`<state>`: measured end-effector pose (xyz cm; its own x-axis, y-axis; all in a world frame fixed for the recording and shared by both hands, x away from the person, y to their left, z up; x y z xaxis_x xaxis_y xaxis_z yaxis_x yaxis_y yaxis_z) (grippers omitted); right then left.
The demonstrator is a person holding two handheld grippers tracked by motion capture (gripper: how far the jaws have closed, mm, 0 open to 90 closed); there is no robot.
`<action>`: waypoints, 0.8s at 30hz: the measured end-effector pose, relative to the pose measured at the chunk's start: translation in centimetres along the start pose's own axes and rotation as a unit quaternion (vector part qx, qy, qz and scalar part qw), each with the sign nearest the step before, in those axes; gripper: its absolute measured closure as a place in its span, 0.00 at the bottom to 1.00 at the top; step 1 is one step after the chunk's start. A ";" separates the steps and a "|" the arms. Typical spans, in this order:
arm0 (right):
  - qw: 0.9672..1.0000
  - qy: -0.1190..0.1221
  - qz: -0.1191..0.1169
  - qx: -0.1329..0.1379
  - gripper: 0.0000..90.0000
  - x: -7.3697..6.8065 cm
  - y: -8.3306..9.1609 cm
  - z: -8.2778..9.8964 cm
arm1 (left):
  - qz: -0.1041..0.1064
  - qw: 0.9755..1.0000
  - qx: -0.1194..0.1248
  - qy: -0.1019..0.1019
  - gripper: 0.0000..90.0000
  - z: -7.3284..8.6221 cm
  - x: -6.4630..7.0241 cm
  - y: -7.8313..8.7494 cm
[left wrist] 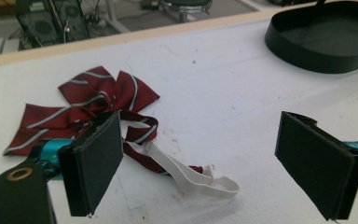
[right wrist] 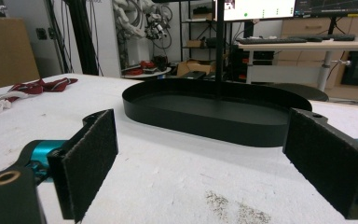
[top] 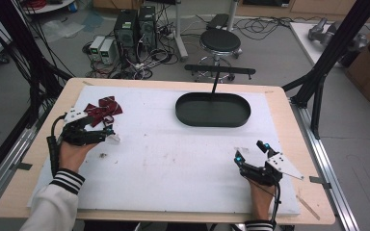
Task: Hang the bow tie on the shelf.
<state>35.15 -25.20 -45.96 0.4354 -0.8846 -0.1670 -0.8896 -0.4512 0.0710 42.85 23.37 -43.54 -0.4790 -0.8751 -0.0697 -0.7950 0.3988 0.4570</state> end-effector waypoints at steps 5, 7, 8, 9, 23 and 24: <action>1.000 -0.002 0.001 0.000 0.10 0.0 0.0 0.0 | -0.005 0.999 -0.046 0.008 0.19 1.0 0.0 -1.6; 1.000 -0.005 0.000 0.000 0.10 0.0 0.0 0.0 | -0.005 0.999 -0.051 0.008 0.19 1.1 0.0 -1.8; 1.000 -0.006 0.000 0.000 0.10 0.0 0.0 0.0 | -0.005 0.998 -0.055 0.008 0.19 1.2 0.0 -2.0; 1.000 -0.009 0.001 -0.002 0.10 0.0 0.1 0.0 | -0.009 0.998 -0.065 0.006 0.20 1.5 0.0 -2.3; 1.000 -0.009 0.000 0.002 0.10 0.1 0.0 0.0 | -0.024 0.983 -0.171 0.057 0.26 2.7 -0.5 -3.6; 1.000 -0.012 0.000 0.001 0.10 0.1 0.1 0.0 | -0.023 0.981 -0.183 0.065 0.29 2.8 -0.5 -3.7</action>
Point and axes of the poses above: each handheld gripper's, and its own axes: y roughly backward along the jaws, z roughly out of its underside, x roughly to its right, the point moved 9 cm from there along -y, roughly forward along the jaws, and after that the axes turned 7 degrees about -y, right-handed, at the moved point
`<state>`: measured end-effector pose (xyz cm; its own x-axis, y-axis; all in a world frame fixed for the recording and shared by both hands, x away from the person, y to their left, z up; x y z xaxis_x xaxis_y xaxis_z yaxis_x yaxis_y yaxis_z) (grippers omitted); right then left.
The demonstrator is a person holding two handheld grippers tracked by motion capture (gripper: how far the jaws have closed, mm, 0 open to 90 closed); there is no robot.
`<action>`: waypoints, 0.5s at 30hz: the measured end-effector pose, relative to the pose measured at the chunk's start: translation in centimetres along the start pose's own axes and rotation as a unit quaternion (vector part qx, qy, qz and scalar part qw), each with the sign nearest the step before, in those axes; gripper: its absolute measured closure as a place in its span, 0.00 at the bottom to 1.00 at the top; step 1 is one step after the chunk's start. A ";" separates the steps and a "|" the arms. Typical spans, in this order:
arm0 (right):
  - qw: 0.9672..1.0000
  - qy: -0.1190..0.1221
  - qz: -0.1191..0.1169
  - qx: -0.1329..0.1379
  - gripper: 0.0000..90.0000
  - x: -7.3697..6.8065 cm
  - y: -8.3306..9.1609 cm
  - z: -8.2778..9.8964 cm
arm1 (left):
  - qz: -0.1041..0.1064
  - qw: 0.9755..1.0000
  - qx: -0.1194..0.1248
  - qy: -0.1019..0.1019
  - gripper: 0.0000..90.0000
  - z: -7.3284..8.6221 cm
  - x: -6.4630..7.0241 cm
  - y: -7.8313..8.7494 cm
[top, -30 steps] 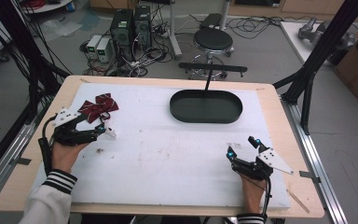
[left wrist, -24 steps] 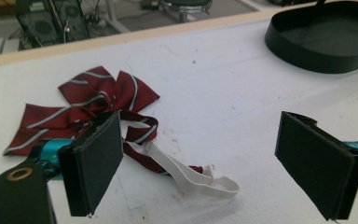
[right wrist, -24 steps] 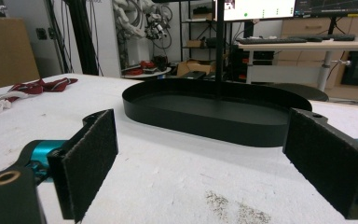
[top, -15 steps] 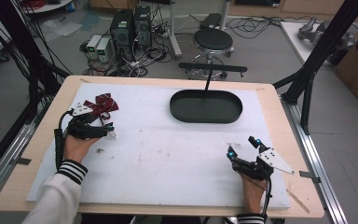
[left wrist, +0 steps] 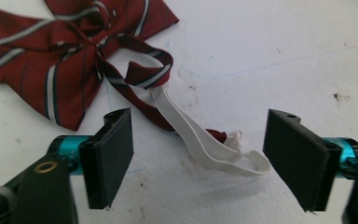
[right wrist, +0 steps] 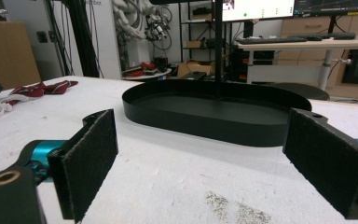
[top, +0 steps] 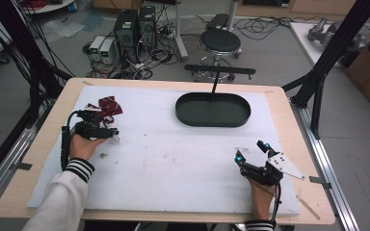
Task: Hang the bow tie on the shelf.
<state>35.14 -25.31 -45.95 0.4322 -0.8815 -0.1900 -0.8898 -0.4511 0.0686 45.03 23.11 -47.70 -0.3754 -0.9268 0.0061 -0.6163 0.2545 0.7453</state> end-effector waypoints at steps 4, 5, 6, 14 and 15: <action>1.000 0.001 -0.001 0.001 0.10 0.0 0.0 0.0 | 0.002 1.000 -0.015 -0.001 0.32 0.0 0.0 -0.2; 1.000 0.000 0.000 0.001 0.10 0.0 0.0 0.0 | 0.006 1.000 -0.019 0.001 0.35 0.0 0.0 -0.3; 1.000 -0.001 -0.001 0.001 0.10 0.0 0.0 0.0 | 0.005 1.000 -0.021 0.003 0.35 -0.1 -0.1 -0.4; 1.000 -0.001 0.001 0.002 0.10 0.1 0.0 0.0 | 0.002 0.999 -0.040 0.007 0.43 0.1 -0.2 -0.9; 1.000 -0.001 0.001 0.002 0.10 0.1 0.0 0.0 | 0.002 0.999 -0.045 0.009 0.43 0.2 -0.1 -1.0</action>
Point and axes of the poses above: each handheld gripper's, and its own axes: y roughly backward along the jaws, z roughly out of its underside, x roughly to its right, the point moved 9 cm from there along -y, roughly forward along the jaws, and after that the axes turned 7 degrees about -y, right-handed, at the moved point
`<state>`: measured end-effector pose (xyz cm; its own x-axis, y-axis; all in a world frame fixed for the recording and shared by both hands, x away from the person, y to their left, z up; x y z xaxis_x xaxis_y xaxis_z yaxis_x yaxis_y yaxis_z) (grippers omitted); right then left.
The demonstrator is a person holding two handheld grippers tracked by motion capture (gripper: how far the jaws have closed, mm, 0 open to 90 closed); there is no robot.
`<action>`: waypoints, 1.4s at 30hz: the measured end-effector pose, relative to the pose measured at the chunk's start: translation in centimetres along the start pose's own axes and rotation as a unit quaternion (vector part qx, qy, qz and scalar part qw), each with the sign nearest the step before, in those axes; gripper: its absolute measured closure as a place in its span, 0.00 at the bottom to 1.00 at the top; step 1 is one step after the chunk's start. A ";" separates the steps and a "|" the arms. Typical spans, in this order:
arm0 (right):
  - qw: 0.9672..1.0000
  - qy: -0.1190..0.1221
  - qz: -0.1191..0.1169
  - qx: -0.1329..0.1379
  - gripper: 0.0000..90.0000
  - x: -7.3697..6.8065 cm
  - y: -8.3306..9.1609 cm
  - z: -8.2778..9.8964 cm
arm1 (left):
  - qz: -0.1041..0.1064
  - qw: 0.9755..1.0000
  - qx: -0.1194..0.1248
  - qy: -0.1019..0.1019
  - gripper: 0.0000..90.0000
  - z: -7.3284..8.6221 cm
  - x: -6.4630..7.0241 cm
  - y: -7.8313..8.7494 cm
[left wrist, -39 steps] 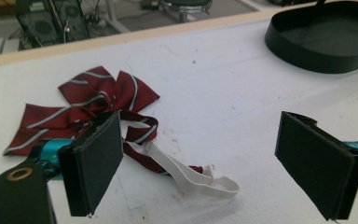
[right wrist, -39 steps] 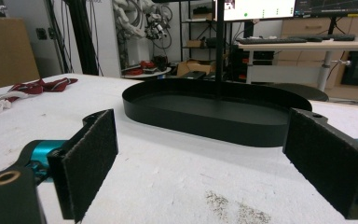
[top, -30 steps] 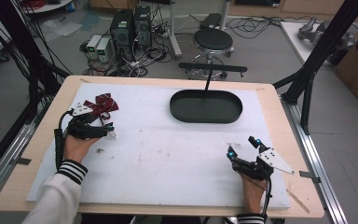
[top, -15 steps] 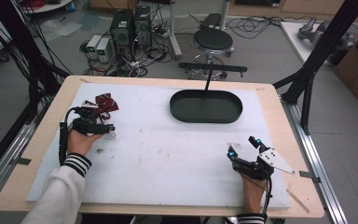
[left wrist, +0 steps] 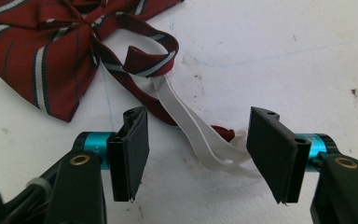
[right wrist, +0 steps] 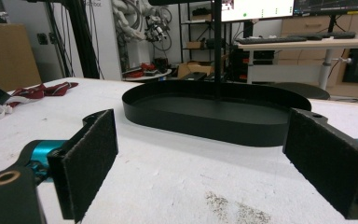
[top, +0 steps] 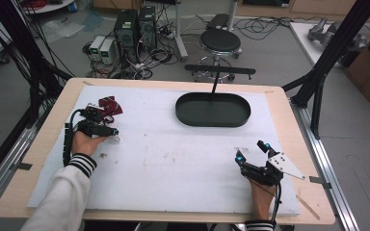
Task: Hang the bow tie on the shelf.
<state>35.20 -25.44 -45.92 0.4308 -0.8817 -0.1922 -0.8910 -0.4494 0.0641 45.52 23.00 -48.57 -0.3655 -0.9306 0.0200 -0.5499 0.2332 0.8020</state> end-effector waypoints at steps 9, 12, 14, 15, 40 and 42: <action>1.000 -0.001 0.000 0.000 0.10 0.0 0.0 0.0 | -0.008 1.000 -0.014 0.003 0.56 0.3 -0.2 -0.3; 1.000 -0.001 0.000 0.001 0.10 0.0 0.0 0.0 | -0.008 1.000 -0.015 0.004 0.56 0.2 -0.1 -0.4; 1.000 -0.001 0.000 0.001 0.10 0.0 0.0 0.0 | -0.009 1.000 -0.018 0.007 0.56 0.3 -0.1 -0.6; 1.000 -0.001 0.000 0.001 0.10 0.0 0.0 0.0 | -0.007 1.000 -0.021 0.008 0.57 0.3 -0.1 -0.6; 1.000 -0.001 0.000 0.001 0.10 0.0 0.0 0.0 | 0.021 1.000 -0.014 -0.001 0.97 1.3 -0.4 0.5; 1.000 -0.001 0.000 0.001 0.10 0.0 0.0 0.0 | 0.020 1.000 -0.020 -0.005 0.97 1.4 -0.5 0.4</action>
Point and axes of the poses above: each handheld gripper's, and its own axes: y roughly backward along the jaws, z roughly out of its underside, x roughly to its right, the point moved 9 cm from there along -y, roughly forward along the jaws, and after that the axes turned 7 degrees about -y, right-handed, at the moved point
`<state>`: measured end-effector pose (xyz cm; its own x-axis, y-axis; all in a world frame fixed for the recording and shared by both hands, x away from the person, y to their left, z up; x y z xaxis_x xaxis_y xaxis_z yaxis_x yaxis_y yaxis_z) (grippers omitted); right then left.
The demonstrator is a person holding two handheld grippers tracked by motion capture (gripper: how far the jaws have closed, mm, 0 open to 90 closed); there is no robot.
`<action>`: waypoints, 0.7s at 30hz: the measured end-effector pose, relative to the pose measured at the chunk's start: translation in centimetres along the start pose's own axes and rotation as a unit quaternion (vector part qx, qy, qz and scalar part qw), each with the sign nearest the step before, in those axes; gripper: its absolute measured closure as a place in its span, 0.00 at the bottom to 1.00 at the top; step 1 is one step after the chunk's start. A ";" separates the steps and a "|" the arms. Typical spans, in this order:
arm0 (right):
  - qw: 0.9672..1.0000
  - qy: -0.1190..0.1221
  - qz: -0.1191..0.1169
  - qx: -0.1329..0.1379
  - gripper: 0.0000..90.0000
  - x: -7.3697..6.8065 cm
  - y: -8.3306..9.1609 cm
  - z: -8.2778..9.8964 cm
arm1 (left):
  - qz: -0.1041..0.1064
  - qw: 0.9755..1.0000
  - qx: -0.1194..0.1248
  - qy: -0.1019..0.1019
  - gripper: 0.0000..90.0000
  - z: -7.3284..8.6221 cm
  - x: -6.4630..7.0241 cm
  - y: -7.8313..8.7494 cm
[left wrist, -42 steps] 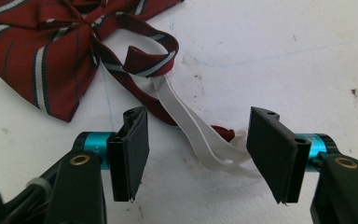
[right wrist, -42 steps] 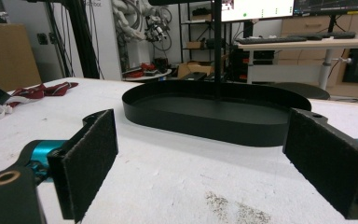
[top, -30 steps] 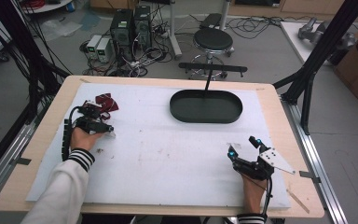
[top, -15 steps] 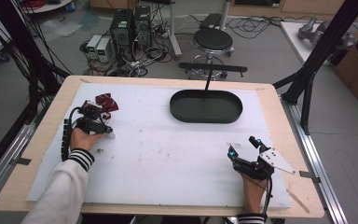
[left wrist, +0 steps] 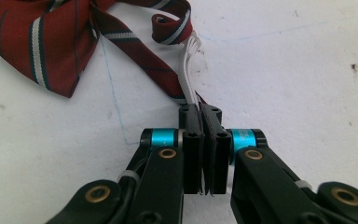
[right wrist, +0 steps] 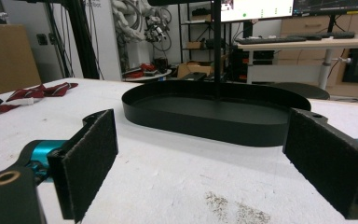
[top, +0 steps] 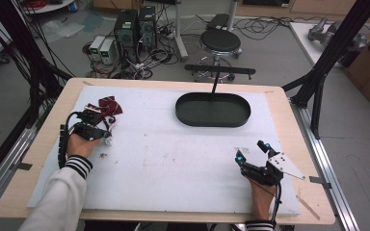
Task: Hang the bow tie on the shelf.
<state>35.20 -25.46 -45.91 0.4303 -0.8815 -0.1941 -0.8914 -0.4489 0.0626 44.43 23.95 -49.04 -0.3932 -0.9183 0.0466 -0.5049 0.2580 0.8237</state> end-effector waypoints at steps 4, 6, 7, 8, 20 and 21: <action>1.000 0.001 0.000 0.001 0.10 0.0 0.0 0.0 | 0.002 1.000 -0.007 0.000 0.94 0.3 -0.1 -0.4; 1.000 0.000 0.000 0.001 0.10 0.0 0.0 0.0 | 0.003 1.000 -0.010 -0.001 0.90 0.4 -0.1 -0.5; 1.000 0.000 -0.001 0.000 0.10 0.0 0.0 0.0 | 0.004 1.000 -0.008 0.000 0.90 0.4 0.0 -0.5; 1.000 0.000 -0.001 0.000 0.10 0.0 0.0 0.0 | 0.004 1.000 -0.009 -0.001 0.90 0.4 -0.1 -0.5; 1.000 -0.001 0.000 0.000 0.10 0.0 0.0 0.0 | -0.006 1.000 -0.010 -0.013 0.97 0.2 0.0 -0.3; 1.000 -0.001 -0.001 0.001 0.10 0.0 0.0 0.0 | -0.007 1.000 -0.004 -0.015 0.97 0.0 0.0 -0.3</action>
<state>35.17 -25.44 -45.89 0.4317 -0.8803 -0.1966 -0.8907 -0.4504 0.0611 44.56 23.91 -49.26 -0.4090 -0.9123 0.0190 -0.5039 0.2432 0.8288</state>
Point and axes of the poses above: each handheld gripper's, and its own axes: y roughly backward along the jaws, z roughly out of its underside, x roughly to its right, the point moved 9 cm from there along -y, roughly forward along the jaws, and after that the axes turned 7 degrees about -y, right-handed, at the moved point
